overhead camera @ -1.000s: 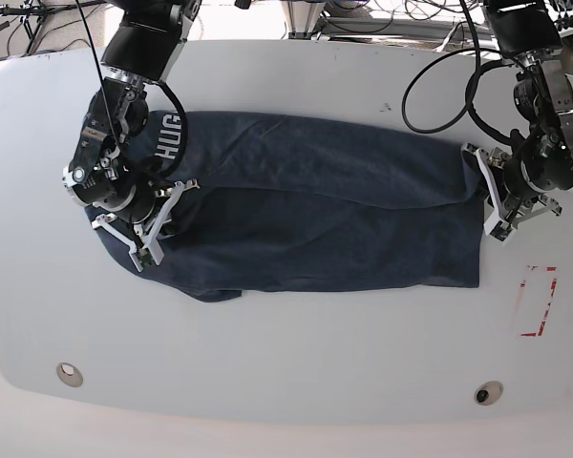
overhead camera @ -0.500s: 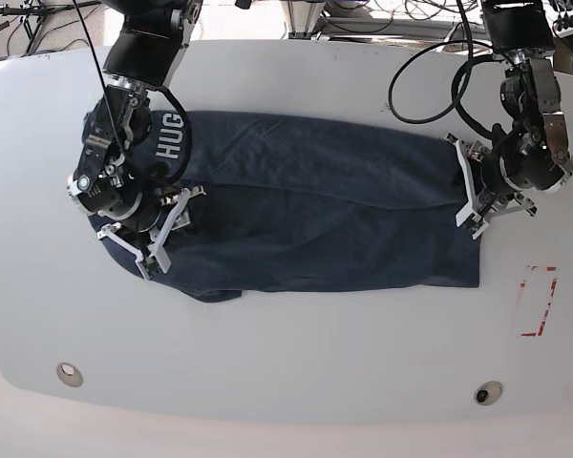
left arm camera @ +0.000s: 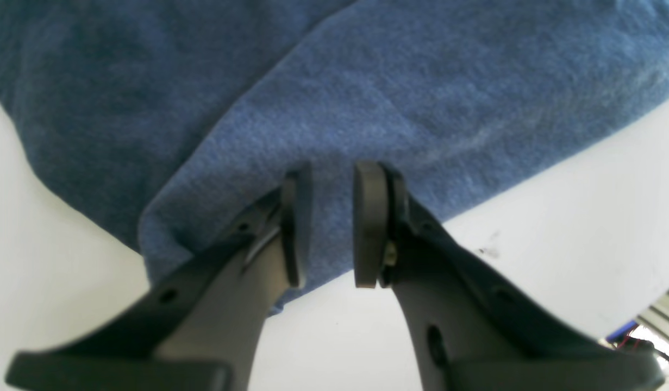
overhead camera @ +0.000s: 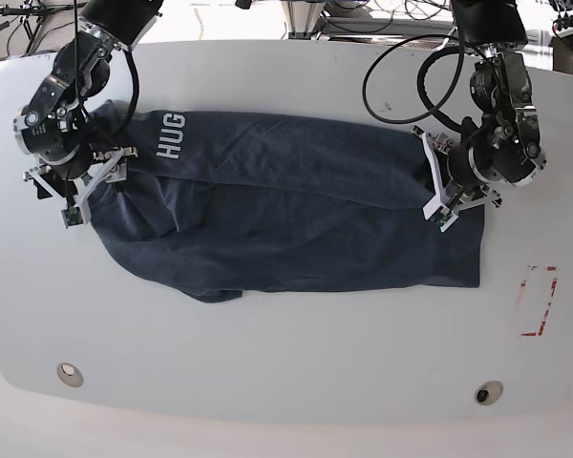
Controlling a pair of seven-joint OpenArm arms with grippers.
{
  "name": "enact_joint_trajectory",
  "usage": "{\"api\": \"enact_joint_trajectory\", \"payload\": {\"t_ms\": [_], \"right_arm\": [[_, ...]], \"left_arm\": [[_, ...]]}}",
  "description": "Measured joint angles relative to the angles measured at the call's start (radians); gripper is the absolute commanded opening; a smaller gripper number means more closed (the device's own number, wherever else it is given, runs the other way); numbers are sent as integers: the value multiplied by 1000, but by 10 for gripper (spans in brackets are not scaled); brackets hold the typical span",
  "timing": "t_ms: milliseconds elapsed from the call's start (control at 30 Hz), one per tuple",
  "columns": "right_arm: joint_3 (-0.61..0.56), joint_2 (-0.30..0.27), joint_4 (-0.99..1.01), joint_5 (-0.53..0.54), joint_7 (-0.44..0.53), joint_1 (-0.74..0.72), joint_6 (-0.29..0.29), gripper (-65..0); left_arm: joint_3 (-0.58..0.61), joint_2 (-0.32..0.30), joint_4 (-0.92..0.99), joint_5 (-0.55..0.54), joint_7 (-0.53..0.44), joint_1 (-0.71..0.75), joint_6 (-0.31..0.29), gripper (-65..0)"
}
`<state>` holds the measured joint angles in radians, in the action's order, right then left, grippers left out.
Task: Fold the T-shirt properly
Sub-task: 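Pull the shirt edge outward with both grippers to smooth it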
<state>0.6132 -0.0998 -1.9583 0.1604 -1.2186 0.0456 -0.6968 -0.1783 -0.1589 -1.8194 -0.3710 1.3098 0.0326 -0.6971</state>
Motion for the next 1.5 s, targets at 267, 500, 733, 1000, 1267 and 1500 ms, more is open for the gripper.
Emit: {"api": "enact_joint_trajectory", "payload": {"t_ms": [267,500,733,1000,1267,1500], "right_arm": [[64,46,-23,124,-78,99,0,-442],[71,55,-3,162,-87,130,-1,-514],[66,-7,130,135,-10,130,-2,-512],[63,-184,449,185,187,121,-11,-512],[53,-306,490,150,190,114,-19,-512],[77,-340,313,101,5,111,1,-512]], "left_arm": [[-11,1,99,132,-68,31,1,-542],[-8,-33,156,126,-124,39,-1,-542],[-10,-82,204,116,-187,36,-1,-542],[-10,-117,232,97,-212,35,-7,-542],[-10,-116,232,97,-216,36,-8,-542],[-10,-116,232,109,-211,34,-6,-542]]}}
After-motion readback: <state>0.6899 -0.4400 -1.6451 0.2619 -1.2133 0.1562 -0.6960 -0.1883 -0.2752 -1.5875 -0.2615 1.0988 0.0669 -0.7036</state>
